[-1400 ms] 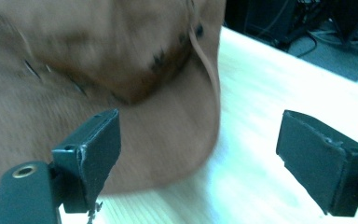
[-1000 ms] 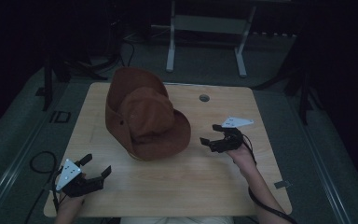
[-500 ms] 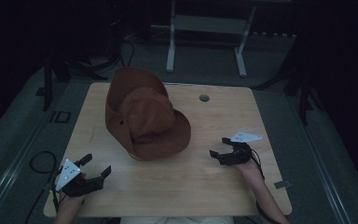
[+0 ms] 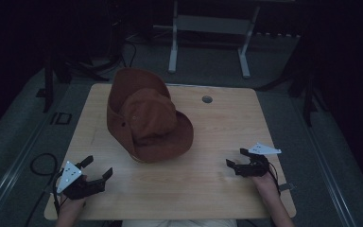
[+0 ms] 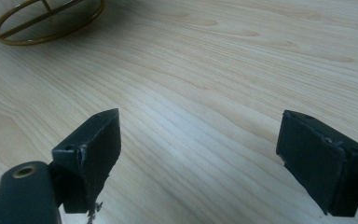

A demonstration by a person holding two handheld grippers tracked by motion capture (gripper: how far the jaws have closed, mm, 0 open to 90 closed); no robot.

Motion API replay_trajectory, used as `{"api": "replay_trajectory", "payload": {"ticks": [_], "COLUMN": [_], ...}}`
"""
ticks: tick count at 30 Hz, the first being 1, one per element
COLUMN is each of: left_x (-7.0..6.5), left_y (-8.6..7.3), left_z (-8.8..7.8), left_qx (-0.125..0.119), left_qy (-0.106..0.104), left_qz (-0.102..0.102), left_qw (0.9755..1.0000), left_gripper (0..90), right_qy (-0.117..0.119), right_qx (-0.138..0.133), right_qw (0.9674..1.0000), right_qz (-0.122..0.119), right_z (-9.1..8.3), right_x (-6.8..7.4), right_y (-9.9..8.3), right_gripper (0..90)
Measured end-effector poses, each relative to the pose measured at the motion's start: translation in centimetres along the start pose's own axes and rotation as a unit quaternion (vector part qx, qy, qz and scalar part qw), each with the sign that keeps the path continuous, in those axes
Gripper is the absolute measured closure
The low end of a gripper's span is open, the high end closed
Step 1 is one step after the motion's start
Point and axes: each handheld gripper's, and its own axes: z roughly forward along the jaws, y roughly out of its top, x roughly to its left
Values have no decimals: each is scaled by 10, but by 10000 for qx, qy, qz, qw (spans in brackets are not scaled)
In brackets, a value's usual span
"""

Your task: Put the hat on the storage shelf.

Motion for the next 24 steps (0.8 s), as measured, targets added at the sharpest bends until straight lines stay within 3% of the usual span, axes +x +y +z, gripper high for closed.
{"api": "replay_trajectory", "payload": {"ticks": [4, 8, 13, 17, 24], "left_x": [0, 0, -1, 0, 0], "left_y": [0, 0, -1, -1, -2], "left_z": [0, 1, 1, 1, 1], "left_qx": [29, 46, 128, 113, 137], "left_qy": [-4, 23, 43, 35, 43], "left_qz": [25, 0, 39, 26, -4], "left_qw": [10000, 10000, 9999, 9999, 9999], "left_gripper": [103, 103, 103, 103, 103], "right_qy": [-291, -557, -912, -1061, -1129], "right_qx": [29, 22, -42, -91, -24], "right_qw": [9996, 9982, 9954, 9933, 9928], "right_qz": [-11, 212, 284, 458, 405], "right_z": [-9, -16, -21, -21, -19], "right_x": [-4, -12, -21, -27, -27], "right_y": [-7, -12, -17, -19, -20], "right_gripper": [137, 135, 135, 135, 135]}}
